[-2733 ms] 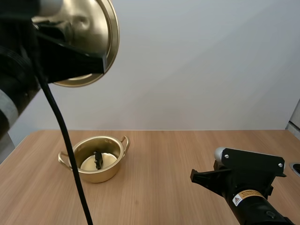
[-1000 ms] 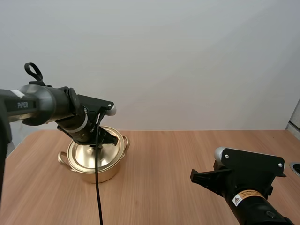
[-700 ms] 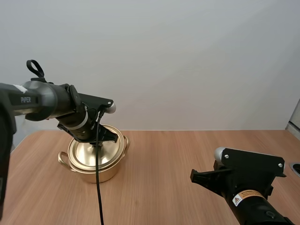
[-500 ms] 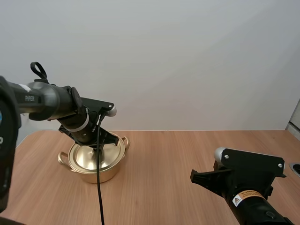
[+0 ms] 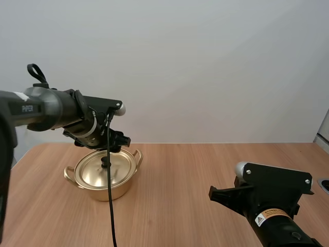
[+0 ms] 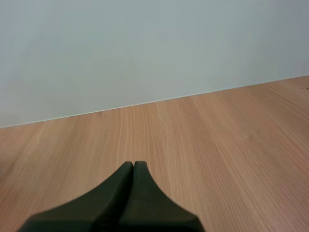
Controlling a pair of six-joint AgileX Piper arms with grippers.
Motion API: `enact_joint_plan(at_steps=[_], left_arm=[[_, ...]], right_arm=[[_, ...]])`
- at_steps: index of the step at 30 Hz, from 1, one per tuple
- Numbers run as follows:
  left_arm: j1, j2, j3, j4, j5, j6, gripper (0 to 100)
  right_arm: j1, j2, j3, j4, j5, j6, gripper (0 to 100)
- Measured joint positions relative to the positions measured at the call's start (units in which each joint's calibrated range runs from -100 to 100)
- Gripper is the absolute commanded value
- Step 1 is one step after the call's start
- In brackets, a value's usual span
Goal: Open the pot, put the car inside, and close it
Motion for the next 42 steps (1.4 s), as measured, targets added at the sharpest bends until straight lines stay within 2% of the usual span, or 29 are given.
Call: enact_joint_plan(at_steps=[3, 10, 17, 25, 30, 31, 33, 37, 39, 40, 42], left_arm=[[0.00, -4.97, 1.63, -3.08, -6.83, 0.00, 100], [0.00, -18.17, 5.69, -5.55, -21.13, 0.00, 100], [0.00, -31.28, 12.42, -11.35, -20.76, 0.00, 100], [0.00, -46.97, 24.06, -11.34, -22.12, 0.00, 100], [0.00, -56.19, 32.71, -11.07, -25.94, 3.29, 100], [0.00, -58.17, 34.42, -10.57, -26.18, 4.44, 97], [-0.08, -62.16, 37.38, -9.76, -26.18, 6.31, 84], [-0.14, -69.53, 41.67, -9.52, -25.98, 8.05, 33], [-0.14, -73.55, 41.82, -9.52, -26.23, 7.43, 3], [-0.14, -74.94, 41.82, -9.63, -26.20, 6.77, 0], [-0.14, -77.21, 41.87, -9.63, -25.54, 4.64, 0]], right_arm=[[0.00, 0.00, 0.00, 0.00, 0.00, 0.00, 0], [0.00, 0.00, 0.00, 0.00, 0.00, 0.00, 0], [0.00, 0.00, 0.00, 0.00, 0.00, 0.00, 0], [0.00, 0.00, 0.00, 0.00, 0.00, 0.00, 0], [0.00, 0.00, 0.00, 0.00, 0.00, 0.00, 0], [0.00, 0.00, 0.00, 0.00, 0.00, 0.00, 0], [0.00, 0.00, 0.00, 0.00, 0.00, 0.00, 0], [0.00, 0.00, 0.00, 0.00, 0.00, 0.00, 0], [0.00, 0.00, 0.00, 0.00, 0.00, 0.00, 0], [0.00, 0.00, 0.00, 0.00, 0.00, 0.00, 0], [0.00, 0.00, 0.00, 0.00, 0.00, 0.00, 0]])
